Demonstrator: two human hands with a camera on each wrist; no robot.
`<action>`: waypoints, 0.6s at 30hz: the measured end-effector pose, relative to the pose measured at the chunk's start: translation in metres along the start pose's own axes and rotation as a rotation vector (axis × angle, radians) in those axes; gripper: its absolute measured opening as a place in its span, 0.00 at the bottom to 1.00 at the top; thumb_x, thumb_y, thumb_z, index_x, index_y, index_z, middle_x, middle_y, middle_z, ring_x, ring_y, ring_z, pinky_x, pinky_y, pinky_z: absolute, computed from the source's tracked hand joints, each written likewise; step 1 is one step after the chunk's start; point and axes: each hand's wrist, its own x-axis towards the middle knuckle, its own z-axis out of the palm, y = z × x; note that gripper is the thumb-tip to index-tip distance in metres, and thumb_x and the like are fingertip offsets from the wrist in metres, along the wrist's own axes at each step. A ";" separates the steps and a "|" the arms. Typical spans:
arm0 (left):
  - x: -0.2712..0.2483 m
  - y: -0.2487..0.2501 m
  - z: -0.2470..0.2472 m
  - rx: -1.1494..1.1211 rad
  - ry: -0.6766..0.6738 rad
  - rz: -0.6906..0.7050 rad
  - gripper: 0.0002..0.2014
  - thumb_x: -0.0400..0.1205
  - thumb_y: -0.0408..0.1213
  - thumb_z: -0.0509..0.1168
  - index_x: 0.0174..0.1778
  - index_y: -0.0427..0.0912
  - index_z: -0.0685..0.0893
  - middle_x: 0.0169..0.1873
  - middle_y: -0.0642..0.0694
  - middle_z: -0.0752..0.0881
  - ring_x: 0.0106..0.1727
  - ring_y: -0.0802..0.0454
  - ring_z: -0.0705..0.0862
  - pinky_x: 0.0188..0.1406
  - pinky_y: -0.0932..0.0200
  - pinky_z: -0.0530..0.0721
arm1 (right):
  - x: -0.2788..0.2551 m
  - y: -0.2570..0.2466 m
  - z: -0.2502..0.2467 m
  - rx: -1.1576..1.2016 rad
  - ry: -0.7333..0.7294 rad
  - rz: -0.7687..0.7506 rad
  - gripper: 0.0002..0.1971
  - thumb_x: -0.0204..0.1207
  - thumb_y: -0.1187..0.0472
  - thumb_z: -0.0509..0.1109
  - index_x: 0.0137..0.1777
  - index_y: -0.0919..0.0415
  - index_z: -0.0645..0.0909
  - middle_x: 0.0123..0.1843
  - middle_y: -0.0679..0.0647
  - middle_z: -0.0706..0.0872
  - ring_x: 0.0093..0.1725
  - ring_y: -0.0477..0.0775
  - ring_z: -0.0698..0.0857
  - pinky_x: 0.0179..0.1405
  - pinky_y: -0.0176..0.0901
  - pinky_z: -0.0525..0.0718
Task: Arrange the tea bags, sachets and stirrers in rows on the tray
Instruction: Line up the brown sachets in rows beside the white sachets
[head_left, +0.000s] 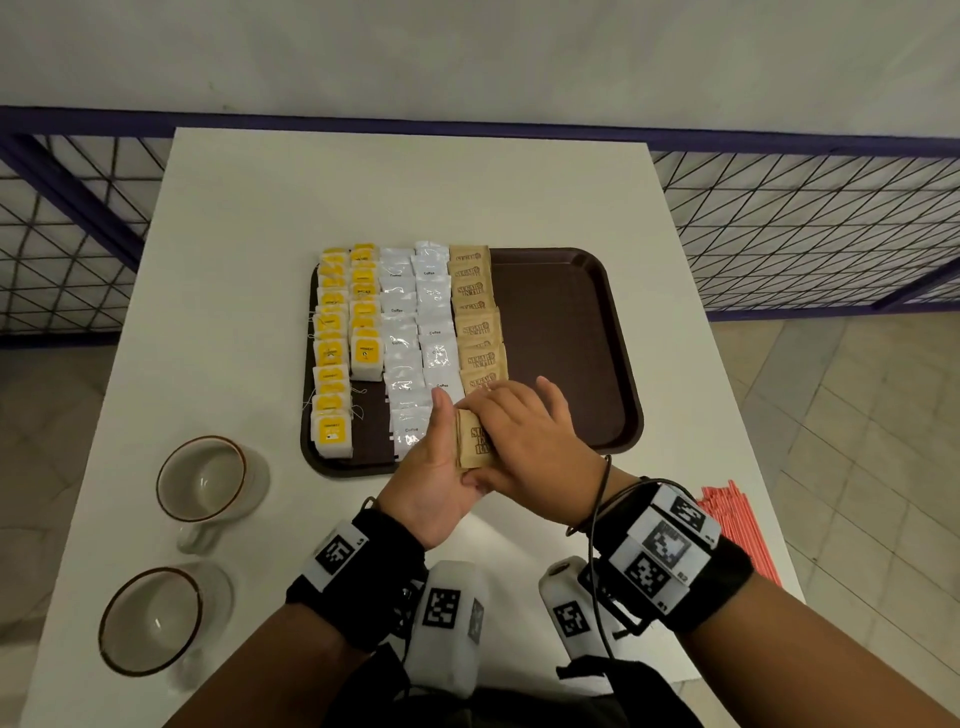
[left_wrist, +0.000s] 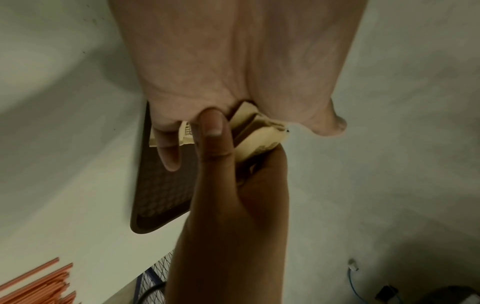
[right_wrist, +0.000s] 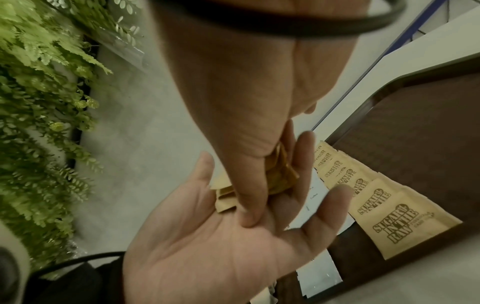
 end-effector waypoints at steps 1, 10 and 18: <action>0.000 -0.001 0.001 0.019 0.005 0.016 0.44 0.70 0.71 0.51 0.78 0.46 0.66 0.71 0.40 0.77 0.72 0.45 0.76 0.63 0.49 0.80 | 0.000 -0.001 0.002 -0.036 0.026 -0.014 0.31 0.68 0.39 0.60 0.69 0.56 0.72 0.65 0.50 0.77 0.71 0.55 0.71 0.75 0.66 0.53; -0.004 0.000 0.006 0.146 -0.034 0.119 0.49 0.57 0.60 0.79 0.71 0.42 0.72 0.66 0.40 0.81 0.67 0.45 0.81 0.51 0.52 0.86 | 0.000 -0.019 -0.005 -0.141 0.032 -0.043 0.26 0.62 0.46 0.73 0.61 0.52 0.78 0.60 0.47 0.81 0.66 0.54 0.76 0.75 0.68 0.54; -0.007 0.003 0.002 0.114 -0.078 0.098 0.60 0.49 0.64 0.79 0.78 0.50 0.63 0.70 0.38 0.77 0.68 0.41 0.79 0.58 0.47 0.84 | -0.004 -0.008 -0.024 0.581 -0.045 -0.071 0.22 0.69 0.54 0.76 0.61 0.56 0.78 0.48 0.43 0.77 0.44 0.31 0.73 0.53 0.38 0.73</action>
